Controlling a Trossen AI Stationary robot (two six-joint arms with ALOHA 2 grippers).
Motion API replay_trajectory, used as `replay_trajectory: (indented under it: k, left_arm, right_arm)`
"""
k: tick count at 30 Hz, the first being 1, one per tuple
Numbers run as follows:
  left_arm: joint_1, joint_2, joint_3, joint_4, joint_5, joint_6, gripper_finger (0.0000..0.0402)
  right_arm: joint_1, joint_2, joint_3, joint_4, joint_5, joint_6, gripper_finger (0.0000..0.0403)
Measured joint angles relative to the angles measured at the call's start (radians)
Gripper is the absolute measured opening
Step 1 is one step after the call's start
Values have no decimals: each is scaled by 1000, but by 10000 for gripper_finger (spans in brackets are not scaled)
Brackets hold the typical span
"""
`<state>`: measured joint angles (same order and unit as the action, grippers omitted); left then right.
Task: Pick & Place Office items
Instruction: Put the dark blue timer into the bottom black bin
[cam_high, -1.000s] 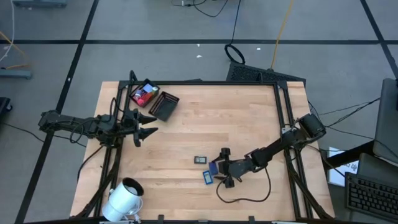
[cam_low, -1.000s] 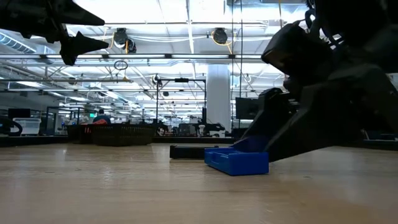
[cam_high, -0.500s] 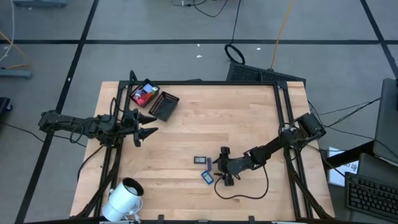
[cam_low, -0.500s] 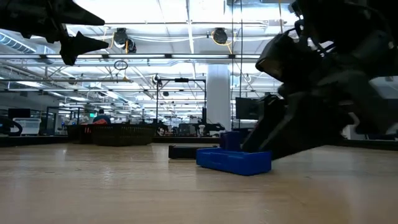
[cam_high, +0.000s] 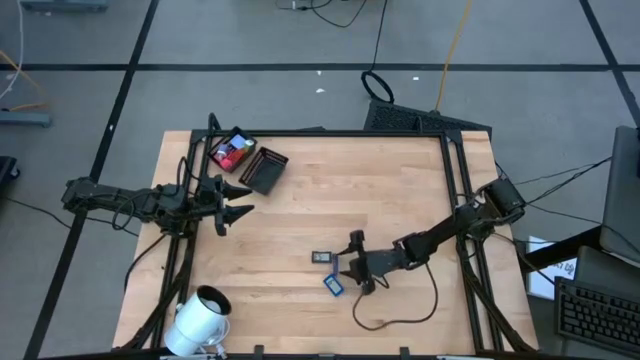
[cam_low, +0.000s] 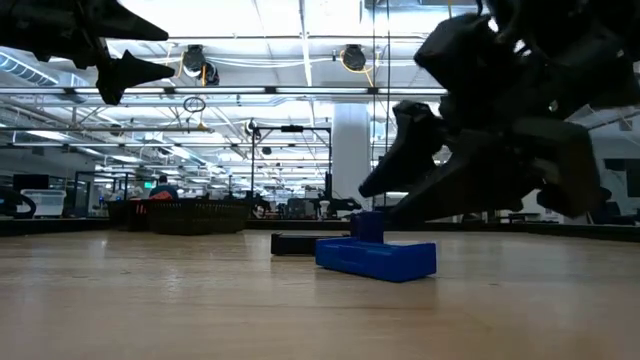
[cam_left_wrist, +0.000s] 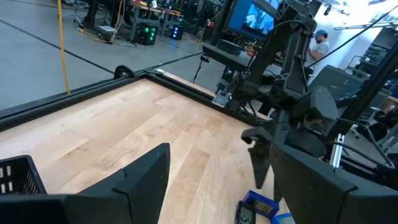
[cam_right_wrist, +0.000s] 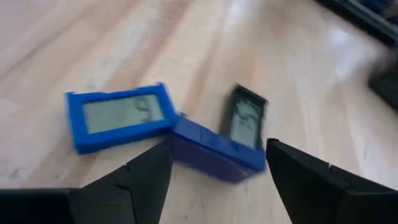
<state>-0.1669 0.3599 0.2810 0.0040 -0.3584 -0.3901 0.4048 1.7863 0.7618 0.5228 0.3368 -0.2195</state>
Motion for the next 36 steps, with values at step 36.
replay_trajectory:
  k: [36]
  left_arm:
    - [0, 0, 0, 0, 0, 0, 278]
  right_arm:
    - [-73, 14, 116, -247, -151, -190, 175]
